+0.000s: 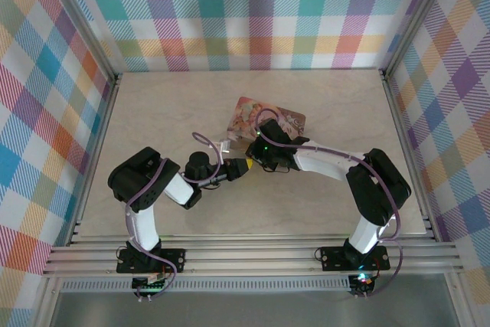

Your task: Unlock the padlock with the key

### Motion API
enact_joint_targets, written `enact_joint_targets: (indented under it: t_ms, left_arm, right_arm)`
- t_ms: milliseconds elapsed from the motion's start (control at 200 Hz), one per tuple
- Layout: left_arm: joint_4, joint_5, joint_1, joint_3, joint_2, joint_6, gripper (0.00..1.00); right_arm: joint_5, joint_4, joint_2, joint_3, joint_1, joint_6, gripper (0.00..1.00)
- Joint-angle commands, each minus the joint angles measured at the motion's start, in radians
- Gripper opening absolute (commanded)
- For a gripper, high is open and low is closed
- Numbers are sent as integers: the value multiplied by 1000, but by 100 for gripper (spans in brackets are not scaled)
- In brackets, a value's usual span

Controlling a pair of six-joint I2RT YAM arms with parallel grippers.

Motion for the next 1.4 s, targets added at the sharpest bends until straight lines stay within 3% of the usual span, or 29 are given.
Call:
enact_joint_targets:
  t_ms: [0,85,535,895,1190,1275,1320,1395]
  left_arm:
    - [51,14,-7,9,3,4,15]
    - [50,11,-8,6,0,4,0]
    - [53,33,-9,47,-53,31,0]
    - [41,103,-9,108,-47,107,0]
    - [45,121,-8,152,-48,91,0]
    - [41,114,-7,152,-57,78,17]
    - [41,114,-9,149,-54,70,20]
    - [42,112,-12,140,-35,65,9]
  right_arm:
    - [-91,24,-28,-17,-5,71,0]
    - [-96,34,-27,-22,-5,78,0]
    - [-159,65,-10,-44,-7,92,0]
    - [-390,9,20,-22,-26,37,0]
    - [-390,-72,-27,-11,-34,-1,0]
    - [-381,-66,-18,-13,-34,1,0]
    - [-381,-55,-12,-13,-35,7,0]
    - [-387,-37,-2,-14,-35,16,0]
